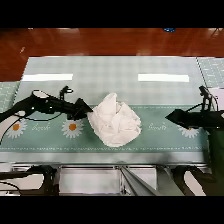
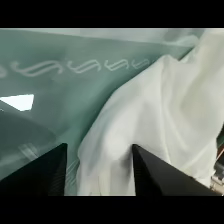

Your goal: Fold the shirts.

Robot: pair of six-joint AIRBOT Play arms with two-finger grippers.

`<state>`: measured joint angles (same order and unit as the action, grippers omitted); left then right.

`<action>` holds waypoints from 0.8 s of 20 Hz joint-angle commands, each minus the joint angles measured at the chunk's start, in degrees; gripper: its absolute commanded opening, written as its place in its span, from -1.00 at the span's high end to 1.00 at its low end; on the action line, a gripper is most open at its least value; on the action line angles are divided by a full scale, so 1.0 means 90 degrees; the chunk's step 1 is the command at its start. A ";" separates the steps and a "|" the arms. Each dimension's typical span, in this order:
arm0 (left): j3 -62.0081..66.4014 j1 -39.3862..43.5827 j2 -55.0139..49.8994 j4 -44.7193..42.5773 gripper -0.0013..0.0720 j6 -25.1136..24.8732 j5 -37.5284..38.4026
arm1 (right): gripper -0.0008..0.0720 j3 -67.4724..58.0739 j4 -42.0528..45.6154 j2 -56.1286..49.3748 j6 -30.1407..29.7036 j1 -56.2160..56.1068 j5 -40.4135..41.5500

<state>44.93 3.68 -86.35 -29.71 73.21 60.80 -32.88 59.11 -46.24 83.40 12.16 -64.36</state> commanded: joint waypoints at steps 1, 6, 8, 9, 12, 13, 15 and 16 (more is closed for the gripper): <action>0.0058 0.0391 -0.0253 0.0308 0.32 -0.0491 0.0109 | -0.15 0.0126 -0.0002 -0.0002 0.0168 -0.0748 -0.0080; 0.0279 0.0413 -0.0243 0.0308 0.88 -0.0748 0.0350 | -0.15 0.1049 -0.0835 -0.0002 0.0493 -0.1936 0.0041; 0.0287 0.0413 -0.0243 0.0306 0.88 -0.0750 0.0359 | -0.15 0.1343 -0.1430 -0.0005 0.0505 -0.2331 0.0500; 0.0287 0.0415 -0.0243 0.0306 0.88 -0.0748 0.0369 | -0.15 0.1382 -0.1554 -0.0010 0.0624 -0.2497 0.0760; 0.0287 0.0415 -0.0243 0.0306 0.88 -0.0750 0.0425 | -0.15 0.1379 -0.1746 -0.0333 0.0923 -0.2739 0.1197; 0.0284 0.0427 -0.0243 0.0306 0.88 -0.0750 0.0452 | -0.15 0.1379 -0.1965 -0.0537 0.0840 -0.2786 0.1316; 0.0284 0.0427 -0.0243 0.0306 0.88 -0.0748 0.0491 | -0.15 0.1367 -0.2195 -0.0945 0.0765 -0.3104 0.1613; 0.0284 0.0427 -0.0243 0.0306 0.88 -0.0748 0.0491 | -0.15 0.1358 -0.2295 -0.1197 0.0748 -0.3320 0.1744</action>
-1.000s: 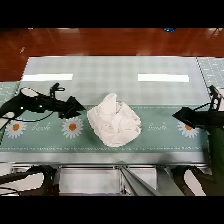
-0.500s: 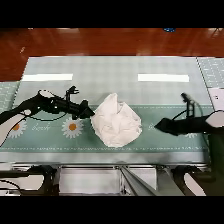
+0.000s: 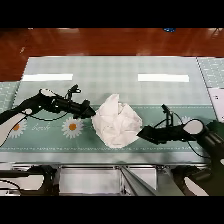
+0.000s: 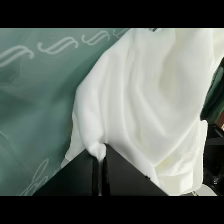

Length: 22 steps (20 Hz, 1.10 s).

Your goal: Fold the shirts.

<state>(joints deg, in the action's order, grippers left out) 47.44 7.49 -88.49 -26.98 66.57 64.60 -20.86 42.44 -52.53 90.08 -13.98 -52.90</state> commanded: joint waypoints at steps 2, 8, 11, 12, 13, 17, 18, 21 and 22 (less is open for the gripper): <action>0.0005 0.0005 -0.0005 0.0002 0.88 -0.0012 0.0063 | -0.15 -0.0010 -0.0760 -0.0911 -0.0063 -0.0801 0.1003; 0.0134 -0.0049 0.0036 0.0002 0.88 -0.0005 0.0109 | 0.92 -0.1219 -0.1207 -0.1608 -0.1088 -0.1001 0.1241; 0.0733 -0.0333 0.0549 0.0010 0.88 0.0022 0.0265 | 0.92 -0.2640 -0.0457 -0.1285 -0.1173 -0.0733 0.0284; 0.1064 -0.0498 0.0848 0.0036 0.88 0.0163 0.0226 | 0.92 -0.3347 -0.0032 -0.1105 -0.0981 -0.0495 -0.0005; 0.1413 -0.0665 0.1151 0.0148 0.89 0.0260 0.0158 | 0.92 -0.4039 0.0364 -0.0969 -0.0818 -0.0248 -0.0245; 0.3317 -0.1253 0.2404 0.0381 0.89 0.0296 -0.0155 | 0.92 -0.7157 0.1379 -0.0804 -0.0508 0.0680 -0.1511; 0.3825 -0.1379 0.2679 0.0376 0.89 0.0296 -0.0236 | 0.93 -0.7864 0.1511 -0.0804 -0.0508 0.0792 -0.1807; 0.5051 -0.1722 0.3410 -0.0165 0.89 0.0466 -0.0289 | 0.92 -0.9454 0.1940 -0.0789 -0.0483 0.0831 -0.2586; 0.5297 -0.1795 0.3655 -0.0398 0.89 0.0474 -0.0289 | 0.93 -0.9758 0.2011 -0.0709 -0.0483 0.0831 -0.2727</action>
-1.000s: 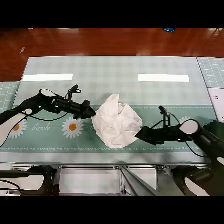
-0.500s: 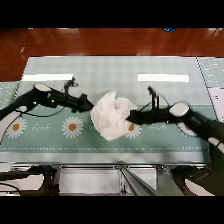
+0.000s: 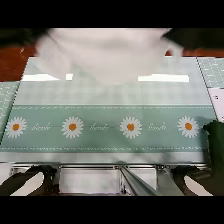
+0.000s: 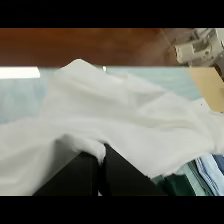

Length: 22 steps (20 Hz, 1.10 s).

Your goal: Fold the shirts.

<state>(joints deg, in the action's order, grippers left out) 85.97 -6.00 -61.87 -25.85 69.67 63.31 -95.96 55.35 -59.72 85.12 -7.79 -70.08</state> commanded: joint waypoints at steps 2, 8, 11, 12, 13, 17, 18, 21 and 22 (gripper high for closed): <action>0.1309 -0.0376 0.1251 -0.0947 0.89 0.0129 -0.0102 | 0.92 -0.1598 0.0658 0.0410 0.0066 0.0143 -0.0918; 0.1316 -0.0374 0.2453 -0.1457 0.88 0.0457 0.1681 | 0.92 -0.1596 0.0933 0.1411 0.0068 0.0143 -0.1749; 0.0984 -0.0372 0.2688 -0.1452 0.89 0.0724 0.2370 | 0.92 -0.1530 0.0886 0.1564 0.0160 0.0143 -0.2271; 0.0704 -0.0362 0.2764 -0.1450 0.88 0.0748 0.2480 | 0.92 -0.1345 0.0867 0.1569 0.0165 0.0143 -0.2426; 0.0282 -0.0362 0.2851 -0.1447 0.89 0.0748 0.2572 | 0.92 -0.1098 0.0872 0.1569 0.0163 0.0143 -0.2540; -0.2059 -0.0362 0.3118 -0.1445 0.88 0.0750 0.2589 | 0.92 0.0746 0.0814 0.1562 0.0109 0.0129 -0.2115; -0.2718 -0.0362 0.3096 -0.1440 0.88 0.0746 0.2533 | 0.92 0.1253 0.0826 0.1552 0.0058 0.0129 -0.1851; -0.4583 -0.0350 0.2858 -0.1418 0.88 0.0634 0.1537 | 0.92 0.2436 0.0950 0.1093 -0.0129 0.0131 -0.1100; -0.5073 -0.0289 0.2671 -0.1416 0.88 0.0495 0.1035 | 0.92 0.2560 0.1047 0.0753 -0.0182 0.0131 -0.0906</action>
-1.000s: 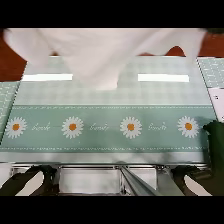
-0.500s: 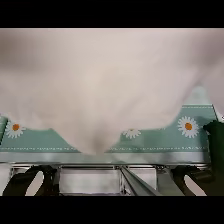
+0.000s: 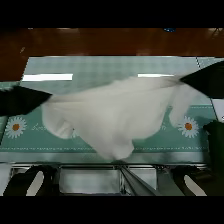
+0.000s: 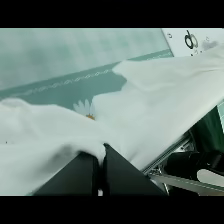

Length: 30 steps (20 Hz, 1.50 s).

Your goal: Fold the shirts.

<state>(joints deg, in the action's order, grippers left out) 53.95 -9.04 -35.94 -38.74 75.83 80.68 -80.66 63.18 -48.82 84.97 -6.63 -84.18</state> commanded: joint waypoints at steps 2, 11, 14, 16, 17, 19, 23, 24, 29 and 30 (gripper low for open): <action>-0.2154 0.0357 -0.0801 0.0019 0.88 -0.0503 -0.1984 | 0.92 0.0848 0.0364 -0.1338 -0.0163 0.0005 0.1168; -0.0347 0.0852 -0.4260 0.0532 -0.42 -0.0663 -0.2924 | -0.16 -0.0945 -0.0403 -0.4201 0.0573 0.0406 0.2096; 0.0381 -0.0304 -0.4337 -0.0243 -0.42 -0.0617 -0.1158 | -0.16 -0.1273 0.0036 -0.3915 0.0340 0.1314 0.0566; 0.0209 -0.1156 -0.4024 -0.0590 -0.42 -0.0612 -0.0838 | -0.16 -0.0908 0.0916 -0.3470 0.0282 0.1843 -0.0078; -0.0056 -0.1542 -0.3832 -0.0636 -0.42 -0.0614 -0.0838 | -0.16 -0.0408 0.1037 -0.3152 0.0294 0.2033 0.0041; -0.0787 -0.2062 -0.3572 -0.0636 -0.42 -0.0614 -0.0835 | -0.16 0.1151 0.0668 -0.2353 0.0272 0.2239 0.0780; -0.2178 -0.2183 -0.3657 -0.0534 -0.42 -0.0731 -0.1064 | -0.16 0.4199 -0.1137 -0.1173 -0.0678 0.2052 0.1751; -0.2363 -0.2098 -0.3708 -0.0532 -0.42 -0.0731 -0.1236 | -0.15 0.4682 -0.1418 -0.1010 -0.0806 0.1994 0.1785; -0.2562 -0.1258 -0.4211 -0.0364 -0.42 -0.0682 -0.1613 | -0.15 0.5581 -0.1513 -0.0525 -0.0925 0.1902 0.1634; -0.2557 -0.1020 -0.4301 -0.0289 -0.42 -0.0685 -0.1705 | -0.15 0.5586 -0.1479 -0.0522 -0.0923 0.1902 0.1554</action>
<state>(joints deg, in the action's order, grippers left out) 32.12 -22.48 -72.47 -42.57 69.84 67.35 -34.44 51.40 -55.57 77.87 10.70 -69.45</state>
